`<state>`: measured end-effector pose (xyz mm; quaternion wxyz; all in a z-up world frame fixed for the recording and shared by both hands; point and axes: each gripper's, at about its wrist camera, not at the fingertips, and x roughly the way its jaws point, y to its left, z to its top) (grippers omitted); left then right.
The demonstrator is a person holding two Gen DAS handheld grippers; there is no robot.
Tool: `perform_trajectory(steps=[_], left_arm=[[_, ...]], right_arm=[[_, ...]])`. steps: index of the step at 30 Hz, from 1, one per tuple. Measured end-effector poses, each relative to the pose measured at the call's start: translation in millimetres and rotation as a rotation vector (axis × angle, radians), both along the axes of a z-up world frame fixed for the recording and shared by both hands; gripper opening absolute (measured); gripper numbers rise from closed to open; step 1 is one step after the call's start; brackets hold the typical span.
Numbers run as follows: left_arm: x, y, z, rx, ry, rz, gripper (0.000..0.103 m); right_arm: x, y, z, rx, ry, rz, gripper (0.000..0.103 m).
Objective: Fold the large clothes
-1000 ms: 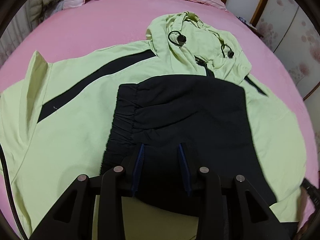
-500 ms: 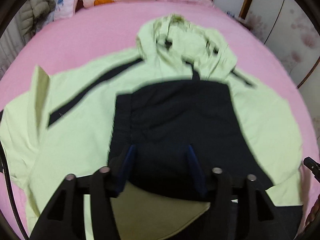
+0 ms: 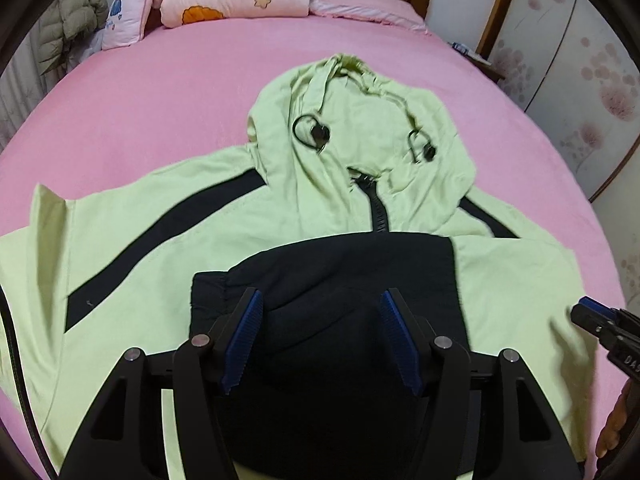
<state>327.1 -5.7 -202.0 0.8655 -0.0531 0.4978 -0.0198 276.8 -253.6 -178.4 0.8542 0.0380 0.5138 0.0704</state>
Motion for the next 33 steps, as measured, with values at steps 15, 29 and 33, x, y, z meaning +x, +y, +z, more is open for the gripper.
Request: perform_trajectory(steps=[15,29,33], left_arm=[[15.8,-0.4,-33.2,0.097,0.004,-0.016,0.064],[-5.4,-9.8,4.6,0.107,0.01,-0.049,0.084],[-25.4,-12.5,39.6,0.095,-0.029,-0.057,0.084]], right_arm=[[20.4,-75.5,-47.8,-0.219,0.037,-0.218,0.033],[7.4,-64.6,-15.8,-0.11,0.053,-0.269,0.033],[-10.2,-41.8,9.3,-0.029,0.039,-0.231,0.033]])
